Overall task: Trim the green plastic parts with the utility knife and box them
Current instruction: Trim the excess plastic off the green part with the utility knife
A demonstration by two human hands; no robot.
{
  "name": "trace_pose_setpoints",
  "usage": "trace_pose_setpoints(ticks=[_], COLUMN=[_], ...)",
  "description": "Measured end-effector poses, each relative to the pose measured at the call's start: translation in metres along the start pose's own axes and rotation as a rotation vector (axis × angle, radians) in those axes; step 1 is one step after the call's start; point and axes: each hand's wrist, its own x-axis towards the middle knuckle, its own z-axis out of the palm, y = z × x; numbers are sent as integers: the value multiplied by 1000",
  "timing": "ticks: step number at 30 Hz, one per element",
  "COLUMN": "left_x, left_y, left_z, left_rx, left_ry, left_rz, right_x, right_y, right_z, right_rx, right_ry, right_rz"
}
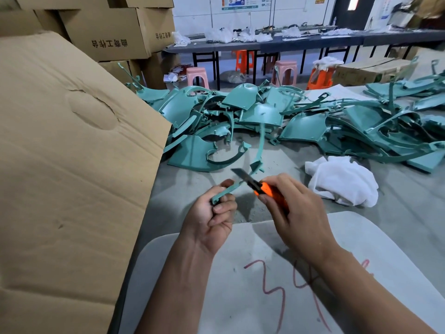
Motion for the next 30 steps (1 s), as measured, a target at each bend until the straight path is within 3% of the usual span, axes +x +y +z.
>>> trace_pose_setpoints(ticks=[5,8,13,20,25,27,30], left_x=[2,3,2,1,3,2,-2], left_y=[-2,-1,0,0,-2,-2,0], left_z=[1,1,-3,0,-4,-6,-6], left_rx=[-20,-97,-190,-53,-71,-43,118], left_ry=[31,15,-6,3,-16,-19,-61], left_rz=[0,5,-5,24,38,41,63], right_x=[1,0,-1,0,1,3,6], right_y=[12,7,-5,16,1,5,24], right_z=[-6,-5,1,-9,-2,-1,-11], right_rx=[-140,-157,-74,-189,-100,-159,-218], right_ry=[129,200,42,228,60,95,166], right_rz=[154,154,-22,195,-53,4,262])
